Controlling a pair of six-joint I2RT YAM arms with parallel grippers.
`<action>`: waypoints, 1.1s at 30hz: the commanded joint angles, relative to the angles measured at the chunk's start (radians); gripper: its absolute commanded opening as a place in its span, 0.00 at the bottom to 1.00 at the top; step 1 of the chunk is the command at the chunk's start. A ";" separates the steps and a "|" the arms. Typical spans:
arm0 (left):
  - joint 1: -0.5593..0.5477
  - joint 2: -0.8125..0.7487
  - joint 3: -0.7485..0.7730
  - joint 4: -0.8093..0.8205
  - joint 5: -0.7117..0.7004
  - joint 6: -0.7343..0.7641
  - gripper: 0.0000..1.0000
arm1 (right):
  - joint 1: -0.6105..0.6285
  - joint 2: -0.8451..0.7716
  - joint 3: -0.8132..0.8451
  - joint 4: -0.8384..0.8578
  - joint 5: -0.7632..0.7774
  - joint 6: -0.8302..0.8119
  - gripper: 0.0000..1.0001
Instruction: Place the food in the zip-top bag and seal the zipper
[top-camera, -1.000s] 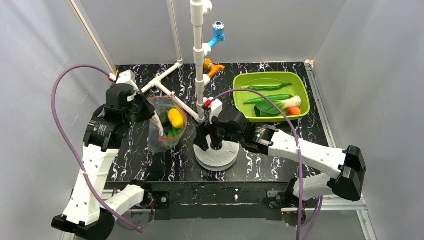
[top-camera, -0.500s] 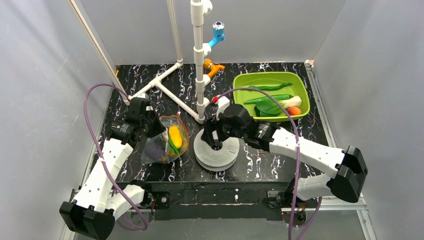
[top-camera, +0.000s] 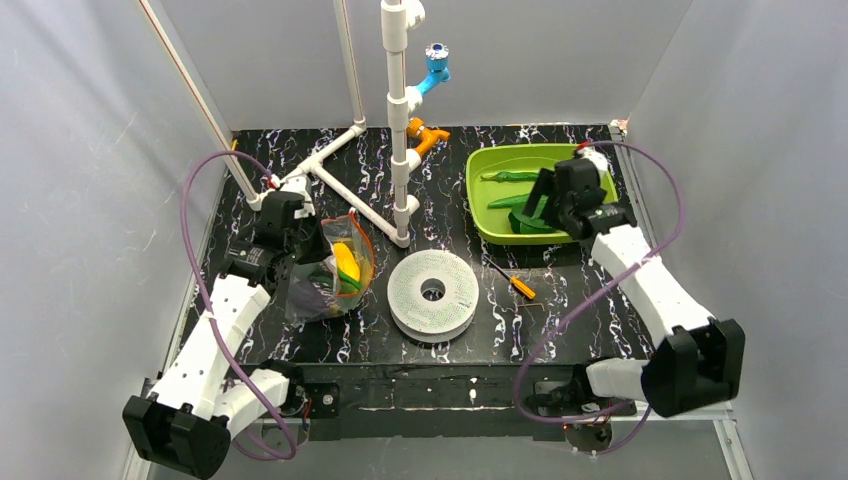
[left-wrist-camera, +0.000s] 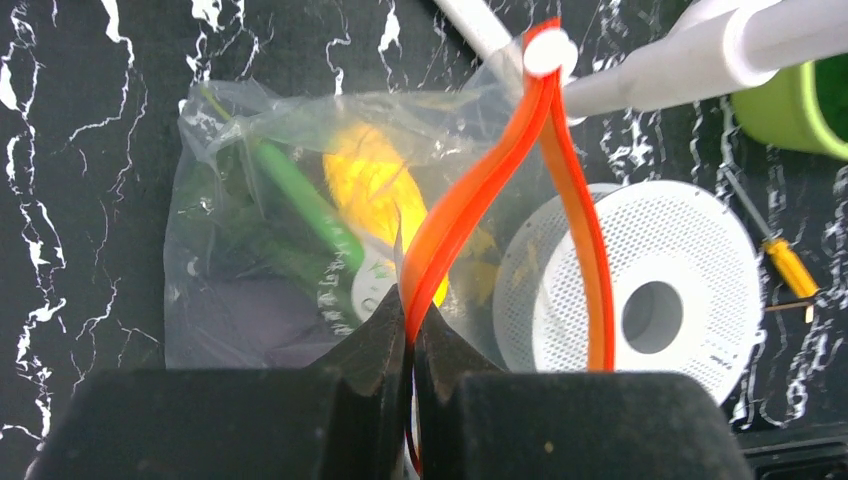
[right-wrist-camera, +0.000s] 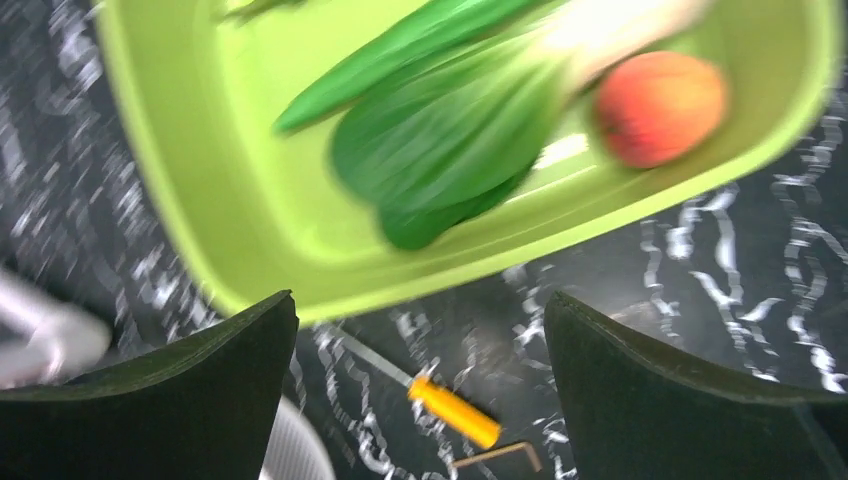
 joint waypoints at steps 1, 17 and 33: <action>-0.002 -0.028 -0.068 0.062 0.028 0.079 0.00 | -0.132 0.143 0.159 -0.062 0.141 0.041 0.98; -0.002 -0.082 -0.098 0.051 0.048 0.105 0.00 | -0.305 0.612 0.430 -0.185 0.129 -0.152 0.98; -0.001 -0.056 -0.106 0.047 0.006 0.118 0.00 | -0.340 0.750 0.429 -0.187 0.145 -0.137 0.84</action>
